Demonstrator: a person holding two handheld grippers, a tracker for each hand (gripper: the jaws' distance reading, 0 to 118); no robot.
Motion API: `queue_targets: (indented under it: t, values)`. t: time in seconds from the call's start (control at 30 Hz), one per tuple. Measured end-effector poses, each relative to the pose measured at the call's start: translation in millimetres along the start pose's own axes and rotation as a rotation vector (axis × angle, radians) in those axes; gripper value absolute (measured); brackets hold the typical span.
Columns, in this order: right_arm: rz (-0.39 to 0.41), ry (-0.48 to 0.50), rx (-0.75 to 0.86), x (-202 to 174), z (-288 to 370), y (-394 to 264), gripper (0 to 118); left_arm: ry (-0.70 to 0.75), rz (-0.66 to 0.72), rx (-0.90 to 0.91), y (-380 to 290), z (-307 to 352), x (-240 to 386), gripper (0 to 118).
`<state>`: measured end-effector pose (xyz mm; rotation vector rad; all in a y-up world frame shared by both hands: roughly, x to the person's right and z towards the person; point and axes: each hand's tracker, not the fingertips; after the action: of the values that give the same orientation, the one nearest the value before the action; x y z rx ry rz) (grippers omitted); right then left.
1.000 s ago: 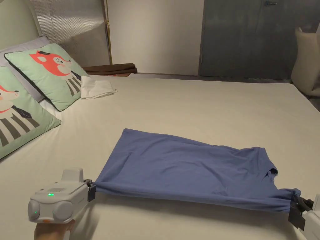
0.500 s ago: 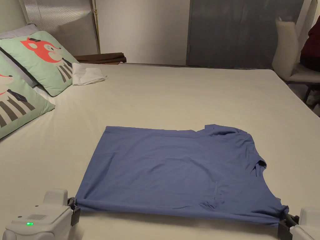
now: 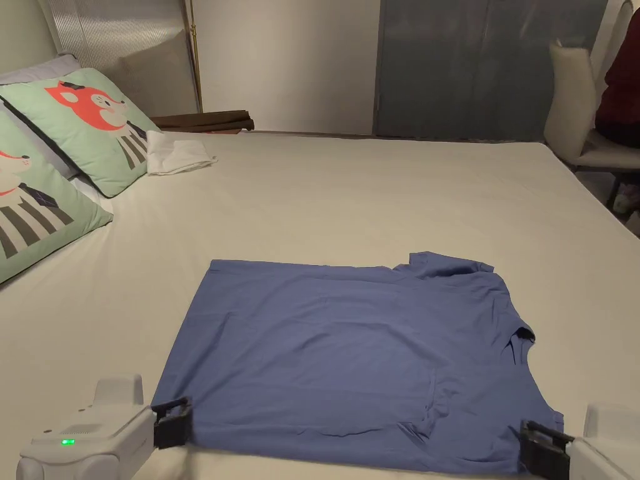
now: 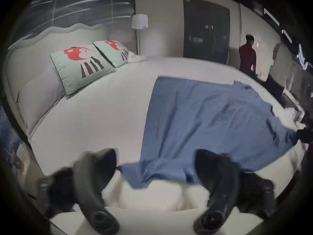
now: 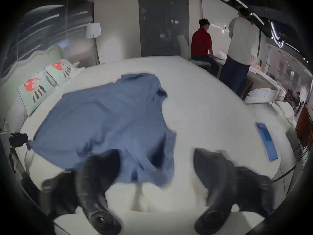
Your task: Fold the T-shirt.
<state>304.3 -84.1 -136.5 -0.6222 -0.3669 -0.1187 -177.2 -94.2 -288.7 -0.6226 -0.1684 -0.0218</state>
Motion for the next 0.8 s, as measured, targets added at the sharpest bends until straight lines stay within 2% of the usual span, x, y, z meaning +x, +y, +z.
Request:
queue_targets:
  t: [0.13,0.4,0.5,0.53,0.6,0.63,0.67,0.7,0.8]
  values:
    - [0.01,0.026,0.186,-23,24,40,108,-0.056,0.033,0.152,41,7,19,113]
    - [0.093,-0.049,0.463,-69,60,77,108,-0.092,-0.062,0.457,88,57,72,112]
    - [0.112,-0.041,0.501,-80,67,80,99,-0.086,-0.08,0.517,91,66,86,104]
    - [0.116,-0.044,0.509,-83,69,80,92,-0.082,-0.087,0.526,90,61,86,98]
    - [0.126,-0.05,0.527,-89,71,80,65,-0.082,-0.097,0.542,90,62,92,72]
    - [0.126,-0.049,0.535,-91,72,80,48,-0.091,-0.105,0.549,89,62,94,51]
    - [0.121,-0.047,0.544,-93,73,80,21,-0.103,-0.106,0.553,88,61,96,18]
    - [0.119,-0.046,0.552,-94,72,79,3,-0.111,-0.109,0.555,88,60,97,0]
    - [0.125,-0.048,0.561,-95,73,80,0,-0.137,-0.101,0.534,86,56,98,0]
